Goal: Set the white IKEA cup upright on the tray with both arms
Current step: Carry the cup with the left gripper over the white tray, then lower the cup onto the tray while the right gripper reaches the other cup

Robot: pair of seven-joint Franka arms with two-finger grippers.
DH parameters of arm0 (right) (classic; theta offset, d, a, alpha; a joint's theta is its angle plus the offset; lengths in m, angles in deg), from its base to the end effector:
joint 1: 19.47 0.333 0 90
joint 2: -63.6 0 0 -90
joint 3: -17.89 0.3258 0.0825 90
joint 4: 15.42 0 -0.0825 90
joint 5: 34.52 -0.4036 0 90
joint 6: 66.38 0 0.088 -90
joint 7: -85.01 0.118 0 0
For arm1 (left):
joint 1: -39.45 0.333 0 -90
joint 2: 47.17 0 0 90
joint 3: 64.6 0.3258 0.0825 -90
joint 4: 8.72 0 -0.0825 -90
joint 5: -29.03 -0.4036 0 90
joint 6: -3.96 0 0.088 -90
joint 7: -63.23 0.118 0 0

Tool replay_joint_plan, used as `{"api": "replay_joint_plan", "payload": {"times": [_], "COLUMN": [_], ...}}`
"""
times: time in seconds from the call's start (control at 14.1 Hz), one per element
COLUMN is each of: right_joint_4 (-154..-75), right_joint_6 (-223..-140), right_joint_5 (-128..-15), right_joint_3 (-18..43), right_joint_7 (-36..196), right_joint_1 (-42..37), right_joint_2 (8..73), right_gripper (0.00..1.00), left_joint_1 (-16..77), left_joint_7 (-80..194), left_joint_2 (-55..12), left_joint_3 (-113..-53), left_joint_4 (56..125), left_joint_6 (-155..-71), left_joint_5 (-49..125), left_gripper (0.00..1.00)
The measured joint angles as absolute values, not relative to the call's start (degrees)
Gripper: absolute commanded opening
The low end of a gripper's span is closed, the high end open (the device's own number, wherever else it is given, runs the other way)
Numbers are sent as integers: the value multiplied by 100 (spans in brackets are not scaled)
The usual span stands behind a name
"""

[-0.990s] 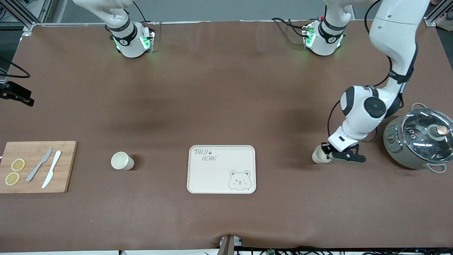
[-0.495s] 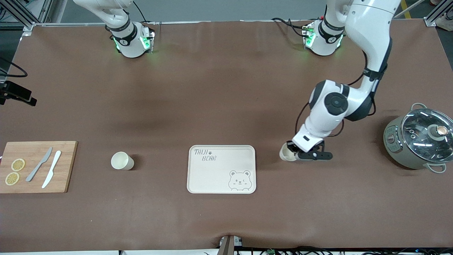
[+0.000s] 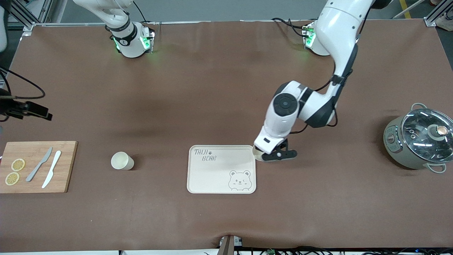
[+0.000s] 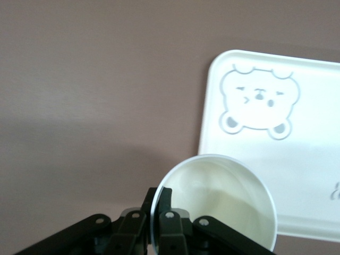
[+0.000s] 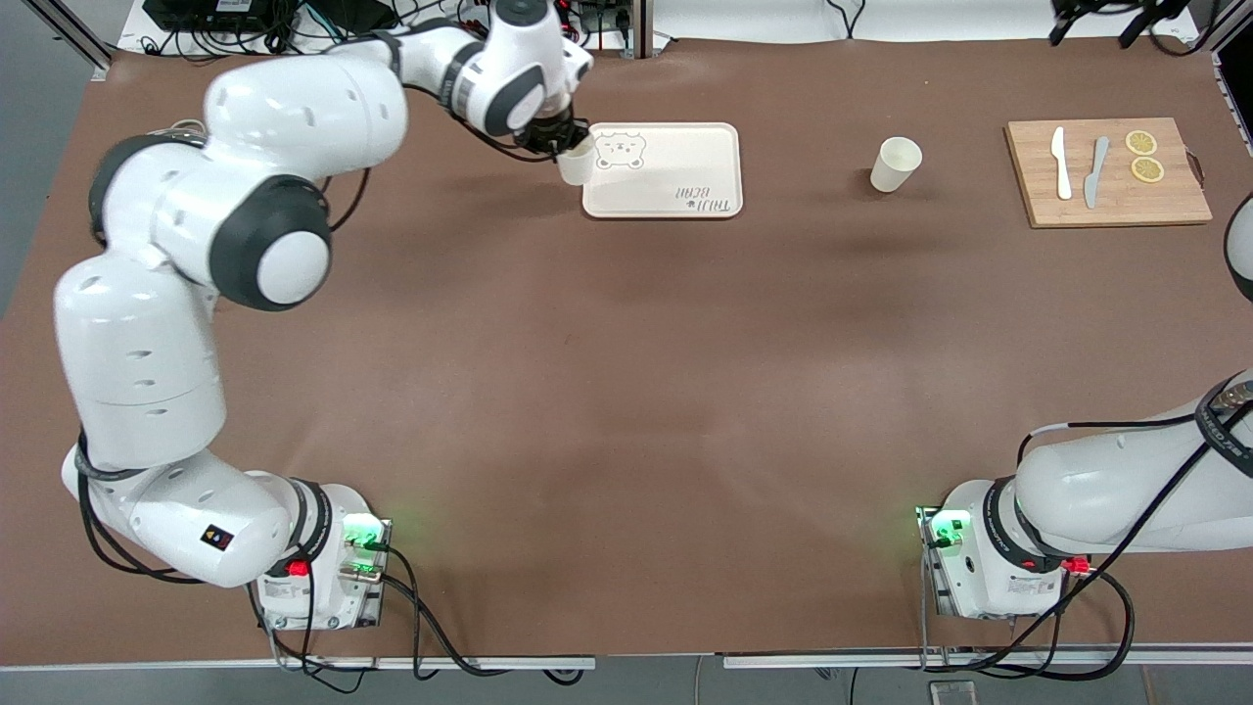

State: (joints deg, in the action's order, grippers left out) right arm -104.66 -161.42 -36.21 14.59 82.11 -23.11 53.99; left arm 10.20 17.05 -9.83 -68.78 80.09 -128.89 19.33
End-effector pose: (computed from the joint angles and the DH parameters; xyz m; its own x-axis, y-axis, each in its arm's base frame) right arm 0.6232 -0.0701 0.5365 0.9952 -0.0726 -0.0651 -0.0742 -0.9970 -0.0229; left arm 0.6237 -0.3968 0.2647 0.9804 0.1318 0.1464 0.1305 -0.9913 0.0190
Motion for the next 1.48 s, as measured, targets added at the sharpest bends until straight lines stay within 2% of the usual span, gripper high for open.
{"api": "replay_joint_plan", "payload": {"times": [0.28,0.64,1.2,1.27,1.34,1.41,1.48], "right_joint_4": [-11231,-11963,-12126,-12127,-12128,-12128,-12128], "right_joint_6": [-16993,-17885,-18681,-18792,-18904,-19001,-19077], "right_joint_5": [-3631,-3651,-3913,-3914,-3915,-3915,-3916], "right_joint_3": [1493,1525,1527,1527,1527,1527,1527], "right_joint_7": [8211,8228,8326,8329,8331,8332,8333], "right_joint_1": [-2286,-2091,-1880,-1867,-1859,-1855,-1853], "right_joint_2": [5371,5309,4503,4404,4313,4234,4163], "right_gripper": [100,100,100,100,100,100,100], "left_joint_1": [530,182,186,186,186,186,186], "left_joint_7": [1192,932,905,905,905,905,905], "left_joint_2": [-400,-15,107,110,111,113,113], "left_joint_3": [-6607,-6305,-6272,-6270,-6270,-6270,-6270], "left_joint_4": [7386,7031,6961,6952,6945,6944,6941], "left_joint_6": [-12847,-12842,-12855,-12858,-12857,-12858,-12858], "left_joint_5": [1917,1917,1917,1917,1917,1917,1914], "left_gripper": [0,0,0,4,60,100,100]}}
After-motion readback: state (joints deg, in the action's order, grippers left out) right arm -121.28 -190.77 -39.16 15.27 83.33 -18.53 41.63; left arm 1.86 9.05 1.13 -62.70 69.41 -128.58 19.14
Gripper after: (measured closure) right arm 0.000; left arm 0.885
